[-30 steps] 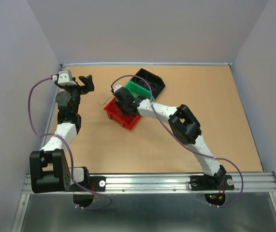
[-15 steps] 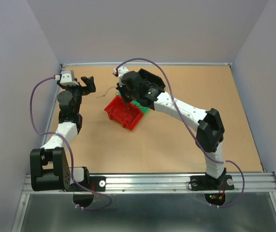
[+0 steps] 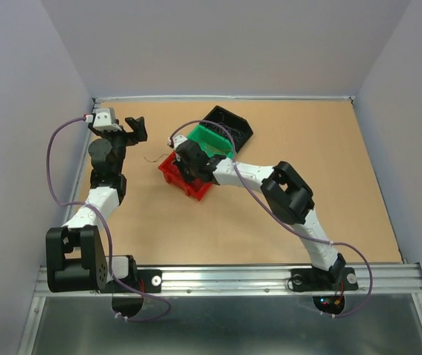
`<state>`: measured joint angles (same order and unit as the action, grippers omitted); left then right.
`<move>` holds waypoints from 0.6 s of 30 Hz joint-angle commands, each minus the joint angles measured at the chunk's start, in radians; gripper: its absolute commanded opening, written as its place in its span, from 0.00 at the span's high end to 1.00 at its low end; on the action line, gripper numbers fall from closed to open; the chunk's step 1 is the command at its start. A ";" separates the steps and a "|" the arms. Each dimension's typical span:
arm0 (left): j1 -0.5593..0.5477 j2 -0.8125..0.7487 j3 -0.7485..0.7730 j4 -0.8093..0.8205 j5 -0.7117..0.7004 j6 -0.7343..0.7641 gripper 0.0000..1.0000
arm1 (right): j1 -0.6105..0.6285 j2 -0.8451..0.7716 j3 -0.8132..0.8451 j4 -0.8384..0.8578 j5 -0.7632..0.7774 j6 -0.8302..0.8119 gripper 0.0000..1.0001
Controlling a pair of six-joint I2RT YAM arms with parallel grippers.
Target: Untangle the cables
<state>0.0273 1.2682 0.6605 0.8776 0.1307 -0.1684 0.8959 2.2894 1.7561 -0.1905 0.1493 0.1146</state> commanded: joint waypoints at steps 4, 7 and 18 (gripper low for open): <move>-0.013 -0.040 0.016 0.060 -0.008 0.023 0.02 | 0.011 -0.068 -0.032 -0.139 0.007 0.014 0.97; -0.013 -0.035 0.017 0.060 -0.011 0.026 0.02 | 0.011 -0.094 -0.021 -0.138 0.006 0.014 0.78; -0.024 -0.018 0.030 0.044 -0.025 0.043 0.02 | 0.011 -0.225 -0.003 -0.138 0.030 0.011 0.50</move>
<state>0.0105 1.2667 0.6605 0.8776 0.1223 -0.1467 0.8982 2.1700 1.7390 -0.3374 0.1574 0.1280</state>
